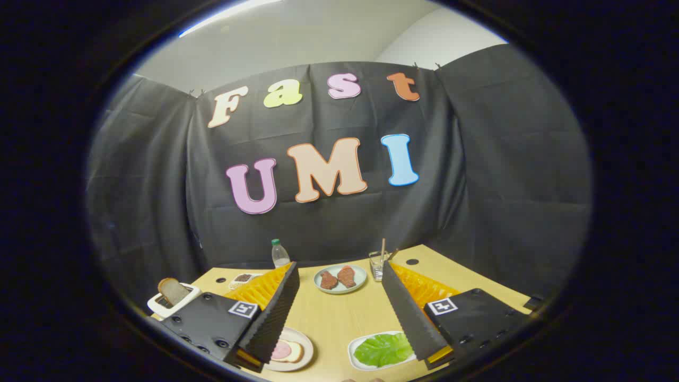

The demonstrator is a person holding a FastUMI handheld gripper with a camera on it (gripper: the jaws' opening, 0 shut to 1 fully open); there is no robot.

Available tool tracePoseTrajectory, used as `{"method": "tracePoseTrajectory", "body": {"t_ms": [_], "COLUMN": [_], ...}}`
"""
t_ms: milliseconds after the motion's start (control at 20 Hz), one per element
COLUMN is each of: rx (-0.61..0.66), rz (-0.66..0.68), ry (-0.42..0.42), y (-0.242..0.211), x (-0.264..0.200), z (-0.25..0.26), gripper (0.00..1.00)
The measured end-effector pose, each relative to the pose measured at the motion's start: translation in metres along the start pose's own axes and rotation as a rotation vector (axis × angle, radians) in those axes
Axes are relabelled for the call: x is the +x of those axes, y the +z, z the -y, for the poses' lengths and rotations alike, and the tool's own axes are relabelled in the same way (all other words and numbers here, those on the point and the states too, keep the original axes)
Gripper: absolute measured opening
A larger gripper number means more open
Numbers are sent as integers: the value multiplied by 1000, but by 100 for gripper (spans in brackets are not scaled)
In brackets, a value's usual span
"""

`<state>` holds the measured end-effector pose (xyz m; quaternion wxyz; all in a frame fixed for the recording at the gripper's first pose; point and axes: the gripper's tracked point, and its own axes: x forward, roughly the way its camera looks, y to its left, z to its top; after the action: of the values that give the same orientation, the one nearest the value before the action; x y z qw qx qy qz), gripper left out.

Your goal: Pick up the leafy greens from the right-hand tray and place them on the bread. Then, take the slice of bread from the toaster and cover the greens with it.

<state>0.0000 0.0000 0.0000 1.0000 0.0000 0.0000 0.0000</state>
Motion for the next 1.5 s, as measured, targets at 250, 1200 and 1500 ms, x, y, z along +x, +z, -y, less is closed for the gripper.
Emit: {"method": "tracePoseTrajectory", "body": {"t_ms": [250, 1200, 1500], "rx": [-29, -76, -126], "rz": [-9, -14, -210], "ry": [-26, -17, 58], "y": [-3, 2, -47], "x": [-6, 17, 28], "z": [4, 28, 63], "gripper": [99, 99, 100]}}
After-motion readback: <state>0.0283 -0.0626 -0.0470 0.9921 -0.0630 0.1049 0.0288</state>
